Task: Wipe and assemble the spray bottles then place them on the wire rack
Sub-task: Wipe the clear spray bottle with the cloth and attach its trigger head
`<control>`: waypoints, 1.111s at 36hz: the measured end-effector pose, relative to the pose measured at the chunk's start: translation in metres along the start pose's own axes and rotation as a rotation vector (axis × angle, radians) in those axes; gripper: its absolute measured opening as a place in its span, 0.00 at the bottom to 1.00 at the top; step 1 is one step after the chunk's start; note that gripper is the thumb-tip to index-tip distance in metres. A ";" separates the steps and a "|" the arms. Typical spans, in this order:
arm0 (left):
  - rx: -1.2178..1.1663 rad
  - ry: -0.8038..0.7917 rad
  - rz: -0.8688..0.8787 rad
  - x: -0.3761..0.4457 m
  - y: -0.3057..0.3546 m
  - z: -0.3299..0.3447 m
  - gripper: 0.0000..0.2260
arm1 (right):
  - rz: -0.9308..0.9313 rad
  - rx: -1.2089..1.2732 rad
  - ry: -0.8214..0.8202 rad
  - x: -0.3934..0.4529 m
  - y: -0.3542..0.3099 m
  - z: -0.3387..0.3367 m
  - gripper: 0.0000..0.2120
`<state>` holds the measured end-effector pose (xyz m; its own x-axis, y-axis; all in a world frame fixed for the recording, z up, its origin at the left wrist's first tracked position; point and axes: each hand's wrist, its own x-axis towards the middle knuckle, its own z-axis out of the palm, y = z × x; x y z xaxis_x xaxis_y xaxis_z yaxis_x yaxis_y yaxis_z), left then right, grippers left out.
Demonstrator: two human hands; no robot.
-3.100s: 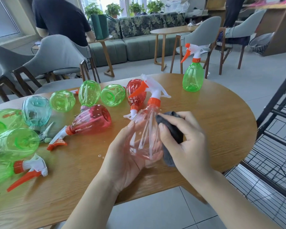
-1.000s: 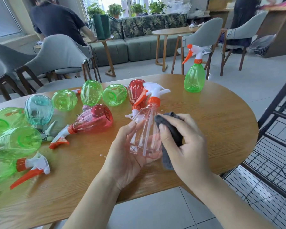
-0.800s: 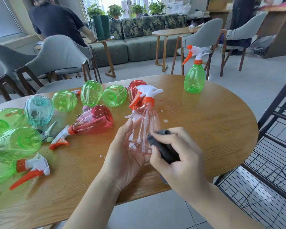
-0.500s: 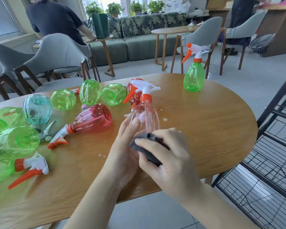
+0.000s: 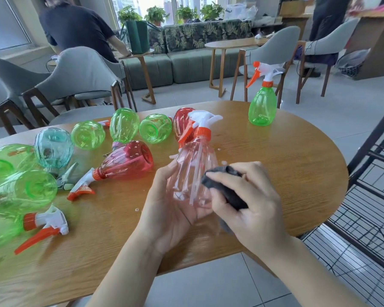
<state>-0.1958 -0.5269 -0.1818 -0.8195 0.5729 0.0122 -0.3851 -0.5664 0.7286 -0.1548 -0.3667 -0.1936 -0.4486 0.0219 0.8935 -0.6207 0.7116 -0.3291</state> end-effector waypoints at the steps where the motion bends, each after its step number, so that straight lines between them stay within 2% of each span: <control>1: -0.001 -0.022 -0.021 0.000 0.000 0.000 0.28 | 0.039 0.028 -0.001 0.002 0.001 0.000 0.09; 5: -0.027 -0.108 -0.068 0.000 -0.001 0.001 0.35 | 0.213 0.125 -0.007 0.015 0.004 -0.004 0.12; 11: 0.009 -0.149 -0.081 -0.001 -0.004 0.002 0.35 | 0.383 0.200 -0.037 0.024 0.011 -0.011 0.10; 20: 0.015 -0.111 -0.085 -0.003 -0.005 -0.001 0.38 | 0.233 0.109 -0.040 0.016 0.011 -0.012 0.11; 28: 0.014 -0.054 -0.042 -0.003 -0.004 -0.002 0.41 | 0.147 0.140 -0.043 0.012 0.000 -0.015 0.09; 35: 0.010 -0.065 -0.067 -0.004 -0.004 0.001 0.41 | 0.214 0.138 0.002 0.020 0.005 -0.014 0.10; 38: -0.014 -0.034 -0.046 -0.002 -0.005 0.000 0.40 | 0.161 0.165 -0.008 0.011 -0.002 -0.010 0.08; 40: -0.001 -0.044 -0.006 -0.003 -0.004 0.001 0.35 | 0.095 0.163 -0.034 0.004 -0.008 -0.008 0.08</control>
<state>-0.1916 -0.5255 -0.1838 -0.7981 0.6014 0.0380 -0.3903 -0.5639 0.7278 -0.1467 -0.3667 -0.1849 -0.5299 0.0580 0.8461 -0.6691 0.5845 -0.4591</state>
